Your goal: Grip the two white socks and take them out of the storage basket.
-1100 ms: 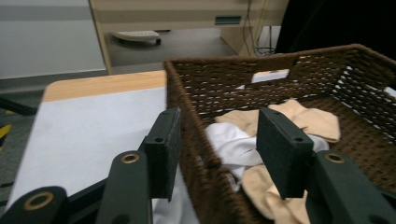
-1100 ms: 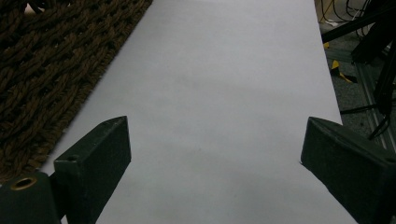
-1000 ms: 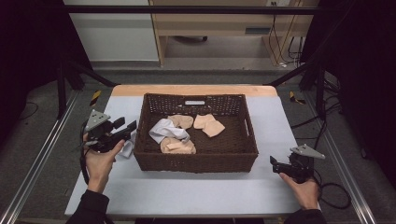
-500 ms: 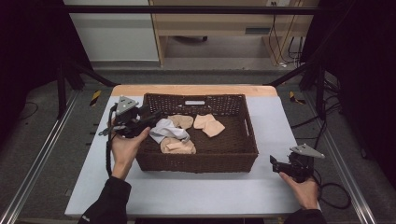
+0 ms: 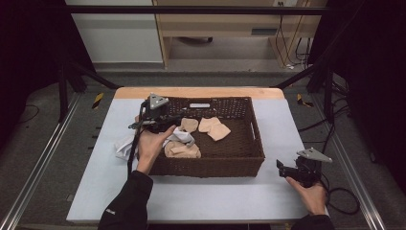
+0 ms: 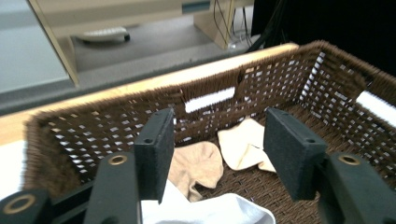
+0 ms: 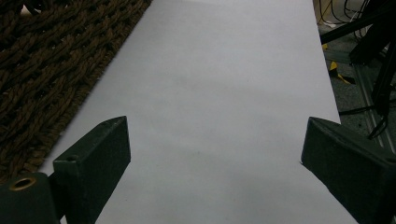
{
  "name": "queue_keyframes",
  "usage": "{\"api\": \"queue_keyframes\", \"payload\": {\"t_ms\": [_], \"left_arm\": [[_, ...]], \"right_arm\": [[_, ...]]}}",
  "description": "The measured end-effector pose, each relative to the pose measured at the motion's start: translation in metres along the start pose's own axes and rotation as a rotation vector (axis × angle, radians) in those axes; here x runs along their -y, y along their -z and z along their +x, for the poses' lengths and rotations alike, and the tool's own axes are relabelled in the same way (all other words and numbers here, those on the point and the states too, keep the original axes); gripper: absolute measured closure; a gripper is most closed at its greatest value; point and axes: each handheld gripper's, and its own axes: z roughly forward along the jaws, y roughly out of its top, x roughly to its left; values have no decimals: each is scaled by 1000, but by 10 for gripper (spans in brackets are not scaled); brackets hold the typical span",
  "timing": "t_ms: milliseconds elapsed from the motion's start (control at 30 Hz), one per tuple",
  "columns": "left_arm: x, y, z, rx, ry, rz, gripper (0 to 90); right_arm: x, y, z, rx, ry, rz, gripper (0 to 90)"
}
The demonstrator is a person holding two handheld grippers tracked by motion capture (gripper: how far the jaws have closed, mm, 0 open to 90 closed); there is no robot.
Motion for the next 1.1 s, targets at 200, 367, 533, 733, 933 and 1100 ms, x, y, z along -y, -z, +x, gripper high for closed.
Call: {"api": "queue_keyframes", "payload": {"t_ms": [200, 367, 533, 733, 933, 1100], "left_arm": [[12, -23, 4, -17, 0, 60, 389], [26, -36, 11, -25, 1, 116, 375], [39, -45, 17, -38, 4, 157, 374], [50, -53, 17, -22, -35, 238, 351], [54, -57, 18, 4, -58, 275, 332], [56, -61, 17, 11, -57, 294, 332]], "right_arm": [[0, 0, 0, -3, -1, -1, 83], [0, 0, -1, -1, 0, -1, 81], [0, 0, 0, -3, 0, 2, 82], [0, 0, 0, -6, -2, 5, 79], [0, -1, 0, -6, -5, 7, 79], [0, -1, 0, -7, -3, 7, 79]]}}
